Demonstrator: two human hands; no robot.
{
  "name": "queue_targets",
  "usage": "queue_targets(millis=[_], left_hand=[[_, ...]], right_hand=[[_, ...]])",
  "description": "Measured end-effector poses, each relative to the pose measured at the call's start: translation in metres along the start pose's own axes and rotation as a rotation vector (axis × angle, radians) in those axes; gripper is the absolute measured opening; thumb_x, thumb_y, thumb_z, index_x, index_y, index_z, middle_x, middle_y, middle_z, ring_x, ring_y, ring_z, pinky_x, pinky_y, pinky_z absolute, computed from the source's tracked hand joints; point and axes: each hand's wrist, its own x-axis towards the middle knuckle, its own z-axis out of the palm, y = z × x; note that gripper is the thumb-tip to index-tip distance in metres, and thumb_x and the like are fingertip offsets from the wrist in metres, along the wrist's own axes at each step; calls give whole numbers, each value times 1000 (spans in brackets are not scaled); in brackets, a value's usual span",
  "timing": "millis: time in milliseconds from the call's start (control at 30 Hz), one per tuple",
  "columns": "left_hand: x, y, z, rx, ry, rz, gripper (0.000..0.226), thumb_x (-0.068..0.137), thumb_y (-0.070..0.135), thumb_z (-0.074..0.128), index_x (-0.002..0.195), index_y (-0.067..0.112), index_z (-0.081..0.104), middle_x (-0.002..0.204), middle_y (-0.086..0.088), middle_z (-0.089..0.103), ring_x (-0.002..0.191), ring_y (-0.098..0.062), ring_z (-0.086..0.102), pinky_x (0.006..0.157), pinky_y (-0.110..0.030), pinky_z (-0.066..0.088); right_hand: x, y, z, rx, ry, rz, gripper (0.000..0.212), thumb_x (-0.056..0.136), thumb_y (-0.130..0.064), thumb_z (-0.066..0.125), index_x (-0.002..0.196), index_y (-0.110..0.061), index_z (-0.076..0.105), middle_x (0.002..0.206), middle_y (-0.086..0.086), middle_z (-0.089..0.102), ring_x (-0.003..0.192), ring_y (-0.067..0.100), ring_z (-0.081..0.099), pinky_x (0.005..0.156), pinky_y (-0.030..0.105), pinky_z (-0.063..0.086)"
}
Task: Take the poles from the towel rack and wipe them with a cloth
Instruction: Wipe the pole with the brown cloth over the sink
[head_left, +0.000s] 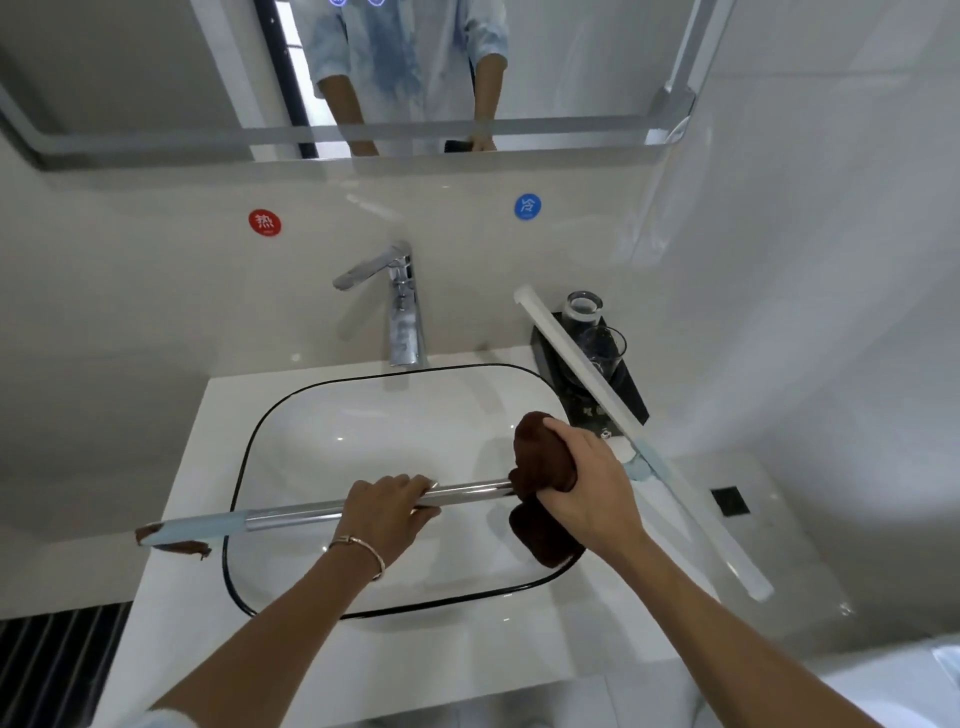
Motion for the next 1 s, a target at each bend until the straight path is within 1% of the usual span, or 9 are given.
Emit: queue_targets(millis=[133,267,333,400,567,667,767,833,1000], left_hand=[[-18,-23,-5,38,63,3,31,58,39,87,69,28,60,54,11,54,47,-11,56,51,-24,29],[-36,-48,-2,68,112,44,32,59,38,85,73,27,59,58,11,53,51,-12,56,52,-28,36],[-44,-55,0,56,147,57,29,66,38,80,79,28,56,62,12,54,54,-13,58,55,-29,40],[-54,-57,6,47,162,60,19,77,42,59,89,30,53,67,12,57,59,-13,60,58,-31,44],[-84,-55,26,40,102,15,30,95,42,24,96,28,50,70,12,57,61,-14,59,61,-35,46],[-84,-55,22,21,89,-10,16,80,36,46,94,29,46,68,10,54,58,-15,59,58,-36,44],[-75,-54,18,5,0,-33,50,57,28,83,88,30,45,62,9,54,54,-17,57,51,-29,34],[-70,-54,15,15,-28,-44,58,47,24,90,84,28,46,61,7,53,52,-18,55,50,-27,29],[-73,-58,15,49,-81,13,54,42,16,90,79,24,52,60,3,51,47,-20,52,47,-26,31]], right_hand=[[7,-22,4,-208,131,-279,69,59,-33,69,126,-23,56,115,0,64,104,27,60,88,44,48],[17,-34,-1,-505,203,-506,77,55,-27,81,126,-26,52,116,4,64,108,29,59,96,51,43],[19,-39,0,-589,160,-542,80,53,-25,83,127,-26,51,117,5,64,109,30,58,98,53,42],[18,-38,7,-659,67,-550,85,47,-24,86,125,-25,52,116,6,64,108,31,59,97,54,44],[1,-23,29,-758,-236,-445,92,32,-38,91,118,-25,59,108,3,66,99,28,64,93,52,48],[-2,-19,36,-710,-235,-388,95,30,-36,88,118,-26,55,103,2,67,92,27,66,87,50,53],[1,-32,41,-628,-174,-369,90,36,-35,85,120,-27,51,103,0,67,91,26,66,84,47,54],[1,-45,49,-654,-178,-382,86,41,-37,85,121,-27,53,105,0,67,92,25,66,86,47,53],[3,-54,59,-1016,-374,-247,64,78,-31,68,134,-20,40,127,12,52,118,35,47,114,54,17]])
